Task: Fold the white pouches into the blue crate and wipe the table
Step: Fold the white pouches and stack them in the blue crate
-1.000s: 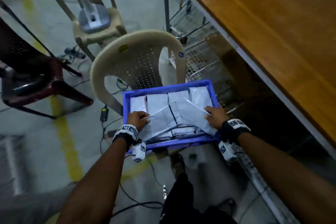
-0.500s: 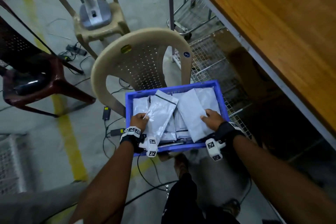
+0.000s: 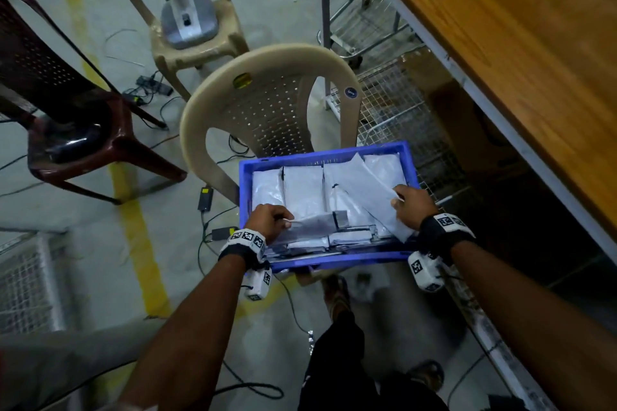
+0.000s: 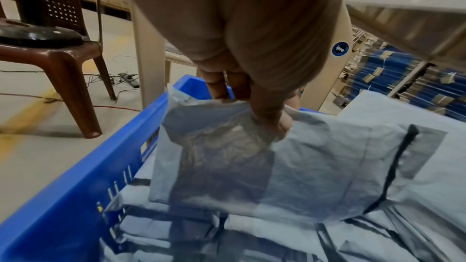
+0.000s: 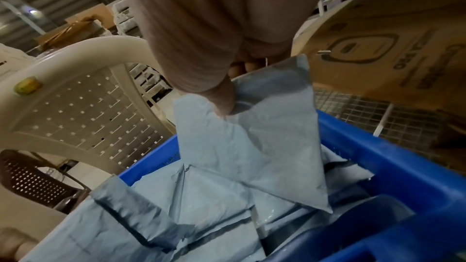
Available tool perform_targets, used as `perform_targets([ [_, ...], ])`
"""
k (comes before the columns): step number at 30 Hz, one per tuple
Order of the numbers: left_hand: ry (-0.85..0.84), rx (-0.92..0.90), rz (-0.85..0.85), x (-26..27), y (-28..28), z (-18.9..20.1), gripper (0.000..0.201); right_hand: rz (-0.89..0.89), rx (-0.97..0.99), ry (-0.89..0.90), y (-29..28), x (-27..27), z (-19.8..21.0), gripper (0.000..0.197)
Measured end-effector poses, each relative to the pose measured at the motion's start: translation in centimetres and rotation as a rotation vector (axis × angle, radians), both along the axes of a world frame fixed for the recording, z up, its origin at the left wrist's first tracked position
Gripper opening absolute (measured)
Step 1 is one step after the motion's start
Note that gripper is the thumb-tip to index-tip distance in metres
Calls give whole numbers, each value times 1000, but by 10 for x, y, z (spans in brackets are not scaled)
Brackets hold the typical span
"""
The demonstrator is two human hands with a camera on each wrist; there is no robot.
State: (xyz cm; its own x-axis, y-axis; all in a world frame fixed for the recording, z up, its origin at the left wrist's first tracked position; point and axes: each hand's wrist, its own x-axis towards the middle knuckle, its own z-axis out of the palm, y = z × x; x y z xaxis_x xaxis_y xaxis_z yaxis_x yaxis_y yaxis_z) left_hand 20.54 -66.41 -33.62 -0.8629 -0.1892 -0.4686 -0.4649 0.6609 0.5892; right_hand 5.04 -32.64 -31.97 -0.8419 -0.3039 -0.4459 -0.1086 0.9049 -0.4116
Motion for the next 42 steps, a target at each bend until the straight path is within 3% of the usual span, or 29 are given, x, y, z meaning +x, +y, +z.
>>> perform_targets([
  [11,-157,-51,-54,15,10,6,13,240,8,6,22,16,11,11],
  [23,-191,-208,3,32,11,-42,14,583,226,-15,17,15,-17,18],
  [28,-187,-290,-34,34,10,-45,16,631,237,16,16,13,-16,15],
  [35,-236,-271,17,39,13,-59,18,613,292,-123,16,22,-26,21],
  [42,-268,-296,-73,49,20,-55,20,623,310,-154,17,36,-46,40],
])
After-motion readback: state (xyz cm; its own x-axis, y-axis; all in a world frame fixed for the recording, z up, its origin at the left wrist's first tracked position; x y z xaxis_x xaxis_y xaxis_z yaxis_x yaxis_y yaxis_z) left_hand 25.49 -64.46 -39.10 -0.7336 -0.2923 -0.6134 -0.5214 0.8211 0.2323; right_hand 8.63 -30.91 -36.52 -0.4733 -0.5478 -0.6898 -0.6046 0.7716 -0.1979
